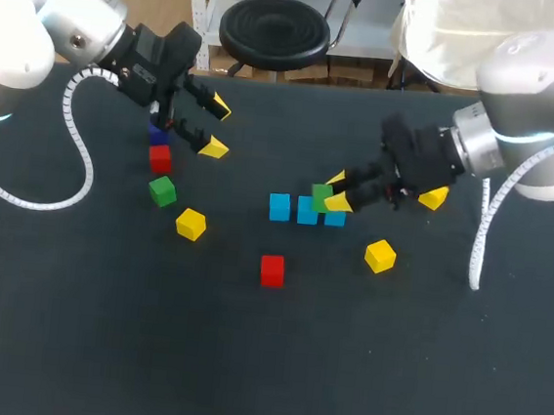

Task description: Place the blue cubes, place green cubes on the blue cubes, place the yellow cubes on the green cubes, then place the red cubes on the yellow cubes, and place purple cube on the red cubes.

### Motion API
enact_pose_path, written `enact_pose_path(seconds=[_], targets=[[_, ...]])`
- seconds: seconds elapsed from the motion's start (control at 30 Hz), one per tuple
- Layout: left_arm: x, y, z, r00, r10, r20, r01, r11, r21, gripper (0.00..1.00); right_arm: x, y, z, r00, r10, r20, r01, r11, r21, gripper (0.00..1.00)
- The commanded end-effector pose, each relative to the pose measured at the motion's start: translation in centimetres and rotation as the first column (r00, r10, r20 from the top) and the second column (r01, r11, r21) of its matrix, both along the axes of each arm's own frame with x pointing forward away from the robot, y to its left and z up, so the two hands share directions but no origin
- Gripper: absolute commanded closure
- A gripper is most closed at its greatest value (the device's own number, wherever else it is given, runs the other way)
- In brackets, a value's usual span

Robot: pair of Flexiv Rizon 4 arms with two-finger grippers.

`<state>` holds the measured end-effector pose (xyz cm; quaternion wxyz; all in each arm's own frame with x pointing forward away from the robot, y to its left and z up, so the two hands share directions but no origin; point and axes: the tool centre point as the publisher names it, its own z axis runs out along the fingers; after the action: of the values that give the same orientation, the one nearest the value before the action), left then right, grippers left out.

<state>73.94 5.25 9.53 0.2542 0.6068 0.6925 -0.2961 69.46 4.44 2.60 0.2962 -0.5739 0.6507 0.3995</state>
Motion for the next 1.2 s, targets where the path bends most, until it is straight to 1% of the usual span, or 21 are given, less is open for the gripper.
enact_pose_path(seconds=[0.03,0.27,0.5,0.87,1.2], targets=[[-0.1,0.0,0.0,1.0,0.001,0.002,-0.001,1.0,-0.001,0.0,-0.1,-0.1,-0.2,1.0,-0.006,-0.002,0.006,1.0,0.002,1.0],[-0.1,0.0,0.0,1.0,0.001,0.002,-0.001,1.0,-0.001,0.0,-0.2,-0.4,-0.2,1.0,-0.023,0.005,0.023,1.0,0.007,1.0],[-0.1,0.0,0.0,1.0,0.001,0.002,-0.001,1.0,-0.001,0.0,-0.2,-0.4,-0.1,1.0,-0.019,0.016,0.019,1.0,0.004,1.0],[-0.1,0.0,0.0,1.0,0.001,0.002,-0.001,1.0,-0.001,0.0,0.3,-0.5,-0.8,1.0,-0.024,0.006,0.023,1.0,0.018,1.0],[-0.1,0.0,0.0,1.0,0.001,0.002,-0.001,1.0,-0.001,0.0,0.9,-0.4,-0.2,1.0,-0.015,0.021,0.015,1.0,0.012,1.0]])
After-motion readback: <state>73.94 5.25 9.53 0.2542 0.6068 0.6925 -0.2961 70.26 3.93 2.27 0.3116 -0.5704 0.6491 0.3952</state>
